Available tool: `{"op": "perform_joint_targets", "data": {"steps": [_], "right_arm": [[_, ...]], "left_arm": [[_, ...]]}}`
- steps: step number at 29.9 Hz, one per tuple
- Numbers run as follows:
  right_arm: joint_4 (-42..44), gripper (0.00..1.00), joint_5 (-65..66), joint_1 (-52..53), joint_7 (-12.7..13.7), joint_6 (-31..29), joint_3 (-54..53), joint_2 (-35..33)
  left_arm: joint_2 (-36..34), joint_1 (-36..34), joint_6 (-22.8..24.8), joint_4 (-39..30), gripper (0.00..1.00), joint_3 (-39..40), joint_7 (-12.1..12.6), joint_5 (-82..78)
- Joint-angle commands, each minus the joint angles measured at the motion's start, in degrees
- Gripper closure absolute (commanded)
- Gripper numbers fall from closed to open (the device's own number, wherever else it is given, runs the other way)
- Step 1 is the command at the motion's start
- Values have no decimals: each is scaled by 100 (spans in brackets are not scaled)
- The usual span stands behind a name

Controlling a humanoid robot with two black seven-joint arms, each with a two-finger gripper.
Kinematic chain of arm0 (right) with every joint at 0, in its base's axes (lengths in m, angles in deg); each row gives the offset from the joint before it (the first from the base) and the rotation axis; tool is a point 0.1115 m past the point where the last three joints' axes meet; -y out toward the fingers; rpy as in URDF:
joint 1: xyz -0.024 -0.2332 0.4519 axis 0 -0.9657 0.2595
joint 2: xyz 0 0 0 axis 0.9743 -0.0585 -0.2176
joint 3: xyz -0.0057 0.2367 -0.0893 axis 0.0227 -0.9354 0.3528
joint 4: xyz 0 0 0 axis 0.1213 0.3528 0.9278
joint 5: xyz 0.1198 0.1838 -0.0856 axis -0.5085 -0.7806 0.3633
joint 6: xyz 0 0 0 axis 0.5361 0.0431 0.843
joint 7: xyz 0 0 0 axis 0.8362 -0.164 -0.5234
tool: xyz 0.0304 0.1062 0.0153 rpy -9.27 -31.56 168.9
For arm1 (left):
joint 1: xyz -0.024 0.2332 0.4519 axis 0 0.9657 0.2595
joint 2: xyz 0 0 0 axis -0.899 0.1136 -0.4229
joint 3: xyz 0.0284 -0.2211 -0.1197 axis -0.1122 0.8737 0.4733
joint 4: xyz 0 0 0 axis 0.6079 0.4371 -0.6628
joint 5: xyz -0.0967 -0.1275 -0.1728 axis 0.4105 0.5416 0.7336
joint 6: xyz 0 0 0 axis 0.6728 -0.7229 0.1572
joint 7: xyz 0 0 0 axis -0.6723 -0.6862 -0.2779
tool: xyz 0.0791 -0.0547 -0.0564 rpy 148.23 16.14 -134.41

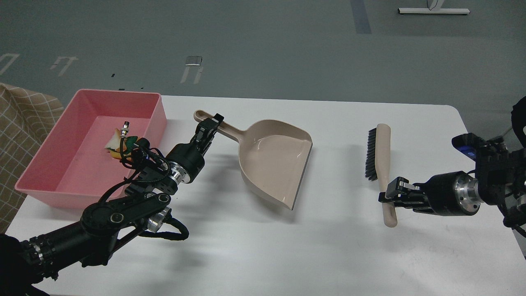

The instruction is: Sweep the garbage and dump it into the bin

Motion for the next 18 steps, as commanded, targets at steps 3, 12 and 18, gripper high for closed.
{"op": "perform_joint_targets", "data": {"steps": [3, 12, 18], "right_arm": [[36, 100, 0, 8, 1, 0, 7, 22], [107, 100, 0, 17, 10, 0, 7, 31], [116, 100, 0, 17, 54, 0, 7, 31]], "left_arm": [[227, 9, -1, 355, 100, -10, -215, 8], [447, 9, 8, 821, 100, -28, -423, 8], [483, 18, 25, 866, 100, -28, -423, 8]]}}
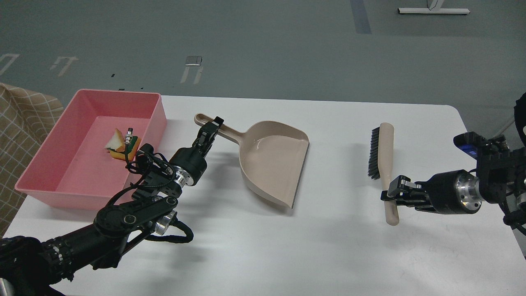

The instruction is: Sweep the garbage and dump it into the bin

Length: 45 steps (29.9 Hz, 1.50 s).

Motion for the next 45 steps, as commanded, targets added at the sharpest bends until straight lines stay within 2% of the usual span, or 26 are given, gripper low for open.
{"op": "perform_joint_targets", "data": {"steps": [1, 12, 16, 25, 29, 33, 38, 40, 41, 43, 44, 45], "right_arm": [[2, 99, 0, -9, 15, 0, 0, 7], [81, 97, -9, -9, 15, 0, 0, 68], [81, 95, -9, -9, 15, 0, 9, 95], [143, 93, 0, 0, 15, 0, 79, 156], [195, 88, -9, 9, 15, 0, 88, 191], [195, 78, -27, 18, 15, 0, 88, 191], [195, 75, -27, 18, 15, 0, 88, 200], [195, 74, -27, 9, 24, 0, 88, 200], [195, 71, -27, 9, 15, 0, 88, 200], [196, 68, -35, 9, 15, 0, 88, 200], [195, 68, -35, 9, 15, 0, 88, 200], [195, 67, -35, 9, 15, 0, 88, 200]], "left_arm": [[17, 0, 5, 28, 100, 0, -1, 0], [149, 70, 31, 195, 100, 0, -1, 9], [298, 88, 49, 484, 100, 0, -1, 9], [343, 123, 49, 529, 100, 0, -1, 9], [343, 123, 49, 529, 100, 0, -1, 9], [343, 123, 49, 520, 100, 0, -1, 17], [343, 123, 49, 520, 100, 9, -1, 44], [343, 123, 49, 529, 95, 9, -1, 61], [343, 123, 49, 529, 91, 9, -1, 70], [343, 132, 49, 529, 80, 9, -1, 79], [343, 132, 49, 529, 80, 9, -1, 79], [343, 132, 49, 520, 75, 9, -1, 88]]}}
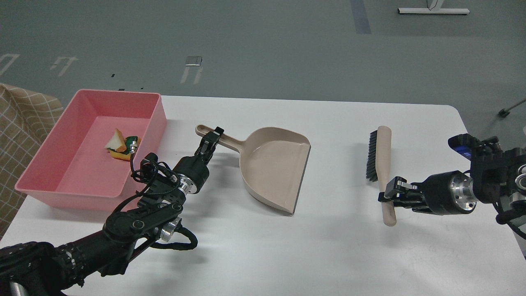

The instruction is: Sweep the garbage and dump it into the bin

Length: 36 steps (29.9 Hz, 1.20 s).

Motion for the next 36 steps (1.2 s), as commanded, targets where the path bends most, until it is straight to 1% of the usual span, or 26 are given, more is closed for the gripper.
{"op": "perform_joint_targets", "data": {"steps": [1, 2, 3, 4, 5, 7, 8, 9, 10, 11, 13, 14, 21, 24, 25, 29, 33, 36], "right_arm": [[-2, 66, -4, -7, 3, 0, 0, 0], [-2, 65, -4, -7, 3, 0, 0, 0], [-2, 63, -4, 1, 3, 0, 0, 0], [-2, 63, -4, 10, 3, 0, 0, 9], [-2, 62, -4, 19, 3, 0, 0, 9], [-2, 55, 5, 36, 3, 0, 0, 9], [-2, 47, 5, 45, 12, 0, 0, 9], [-11, 43, 5, 54, 30, 0, -9, 9], [-11, 39, 5, 54, 30, 0, -9, 9], [-11, 31, 13, 63, 39, 0, -9, 9], [-20, 27, 13, 72, 39, 0, -9, 0], [-29, 27, 13, 80, 39, 0, -9, 0], [-82, 23, 5, 186, 39, 0, -18, -52], [-117, 22, 5, 247, 39, 0, -35, -88], [-134, 20, 5, 308, 39, 0, -53, -114], [-187, 19, -4, 519, 39, 0, -97, -123], [-213, 18, -13, 608, 39, 0, -255, -123], [-213, 15, -13, 617, 39, 0, -378, -123]], "left_arm": [[0, 2, -9, -4, 71, -1, 1, 15], [0, 2, -9, -4, 69, -1, 1, 24], [0, 2, -18, -4, 63, -1, 1, 24], [0, 2, -18, -4, 60, 8, 1, 33], [0, 2, -27, -4, 54, 8, 1, 42], [0, 2, -44, -4, 47, 34, 1, 51], [17, 2, -53, -12, 38, 43, 1, 51], [69, 11, -53, -12, 32, 60, 1, 51], [87, 11, -53, -12, 29, 61, 1, 51], [105, 20, -53, -21, 21, 78, 1, 51], [105, 20, -53, -47, 18, 78, 1, 51], [96, 20, -62, -65, 13, 78, 1, 51], [96, 90, -71, -118, 2, 69, 1, 33], [-35, 160, -71, -425, 2, 69, 1, 33], [-105, 186, -71, -565, 2, 78, 1, 33], [-316, 204, -106, -838, 2, 87, 1, 33], [-404, 204, -255, -988, 2, 61, 1, 33], [-475, 213, -387, -1084, 2, 8, 1, 33]]}}
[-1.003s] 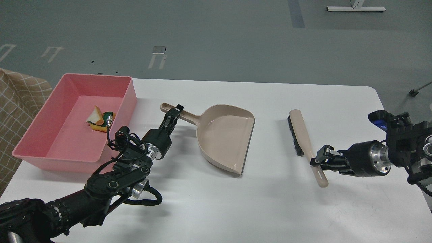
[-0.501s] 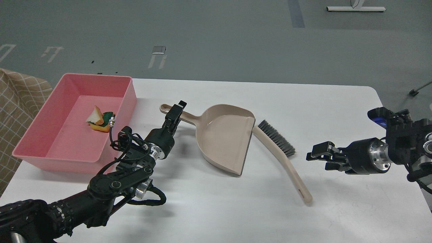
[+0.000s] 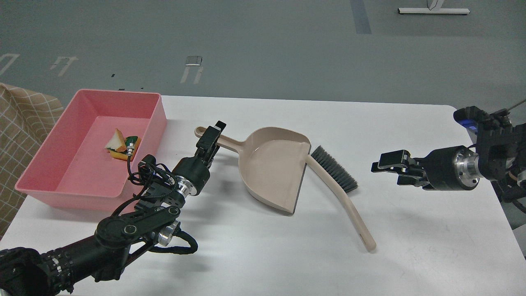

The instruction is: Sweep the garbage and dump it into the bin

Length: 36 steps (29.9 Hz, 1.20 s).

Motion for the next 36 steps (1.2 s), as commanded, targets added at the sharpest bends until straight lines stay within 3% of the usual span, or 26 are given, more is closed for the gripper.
{"op": "perform_joint_targets", "data": {"steps": [1, 12, 19, 36], "right_arm": [[-3, 15, -1, 11, -1, 0, -155, 3], [-12, 6, -1, -6, -1, 0, -638, 29], [-12, 1, -18, -59, -18, 0, -1218, 152], [217, 2, -88, -515, -80, 0, -3247, 1258]], "left_arm": [[-99, 7, -143, -141, 2, -59, 0, -5], [-643, 244, -477, -764, 2, -76, 251, -13], [-1197, 367, -570, -1415, 2, -76, 260, -13], [-2182, 341, -570, -2637, 2, 20, 251, -5]]}}
